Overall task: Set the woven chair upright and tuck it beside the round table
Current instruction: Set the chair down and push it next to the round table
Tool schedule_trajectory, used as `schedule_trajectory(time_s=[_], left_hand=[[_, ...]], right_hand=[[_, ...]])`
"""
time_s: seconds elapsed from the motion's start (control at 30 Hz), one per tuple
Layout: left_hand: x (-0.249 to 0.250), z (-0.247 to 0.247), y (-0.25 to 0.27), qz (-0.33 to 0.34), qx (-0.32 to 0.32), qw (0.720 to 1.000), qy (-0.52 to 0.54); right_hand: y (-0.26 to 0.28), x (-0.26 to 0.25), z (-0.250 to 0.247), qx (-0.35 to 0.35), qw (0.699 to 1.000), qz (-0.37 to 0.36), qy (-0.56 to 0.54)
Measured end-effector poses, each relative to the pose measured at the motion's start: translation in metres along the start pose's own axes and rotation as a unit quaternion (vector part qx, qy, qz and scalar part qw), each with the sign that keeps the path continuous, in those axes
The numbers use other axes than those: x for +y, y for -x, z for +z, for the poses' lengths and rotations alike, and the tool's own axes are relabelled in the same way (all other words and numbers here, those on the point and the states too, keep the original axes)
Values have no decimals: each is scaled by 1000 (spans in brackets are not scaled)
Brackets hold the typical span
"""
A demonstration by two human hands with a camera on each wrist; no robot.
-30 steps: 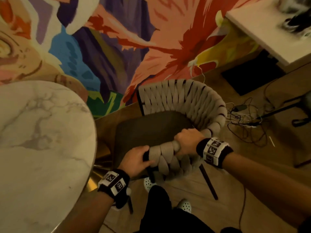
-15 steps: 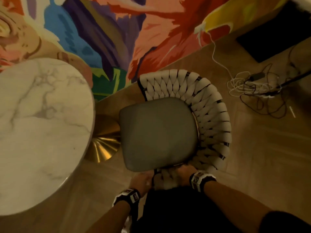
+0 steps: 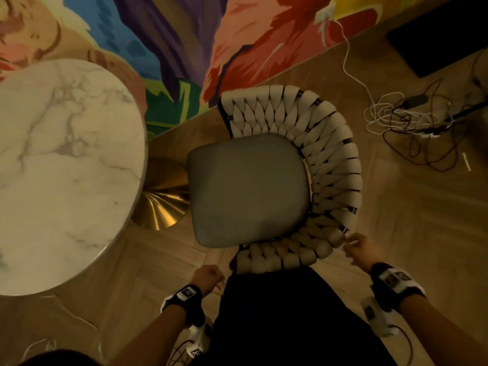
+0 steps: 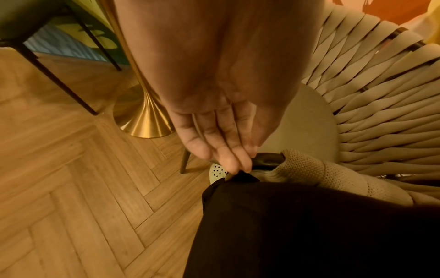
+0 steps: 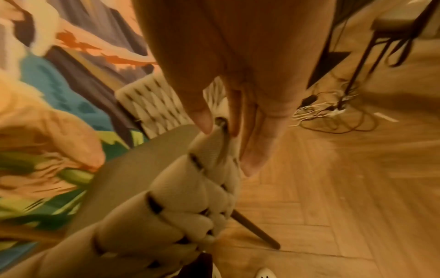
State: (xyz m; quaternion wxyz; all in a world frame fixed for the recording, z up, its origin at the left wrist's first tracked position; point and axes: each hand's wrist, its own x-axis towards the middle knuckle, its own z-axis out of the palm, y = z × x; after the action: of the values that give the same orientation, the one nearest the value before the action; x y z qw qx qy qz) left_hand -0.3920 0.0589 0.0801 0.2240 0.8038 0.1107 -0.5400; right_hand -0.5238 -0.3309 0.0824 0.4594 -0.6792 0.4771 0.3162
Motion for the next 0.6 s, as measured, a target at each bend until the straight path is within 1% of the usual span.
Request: schedule_trajectory(time_s=[0.03,0.07,0.1,0.13,0.2,0.27,0.37,0.43,0.5,0.57,0.6], left_hand=[[2,-2,0,-4,-3,1000,7],[4,-4,-2,-5,-5,1000,11],[7,-6,-3,-4,-5,1000,10],[10,-8,-4,1,-4,1000,10],[14,-12,-6,16,-2,1000,7],[16,-21,-9,28,8,999,14],[21,-41,-17,20,3,999,37],[22,-58,-21,2,-2,998,57],[25,-80,-26,-14,5,997,77],[25,-104,-37,-27,11,995,93],[26,-116,-44,-34,18,994,98]], right_hand=[[-3,3,-8,6,997,46,-66],[-5,-1,-12,4,986,76,-146],[-8,-13,-14,-3,973,87,-214],[-13,-26,-16,-8,963,85,-257],[-24,-56,-17,-20,959,79,-270],[-29,-82,-15,-28,955,102,-276],[-43,-108,-20,-11,959,112,-260],[-36,-136,-22,-9,962,113,-248],[-36,-164,-23,3,959,94,-267],[-27,-204,-25,17,955,56,-290],[-35,-215,-26,20,955,38,-294]])
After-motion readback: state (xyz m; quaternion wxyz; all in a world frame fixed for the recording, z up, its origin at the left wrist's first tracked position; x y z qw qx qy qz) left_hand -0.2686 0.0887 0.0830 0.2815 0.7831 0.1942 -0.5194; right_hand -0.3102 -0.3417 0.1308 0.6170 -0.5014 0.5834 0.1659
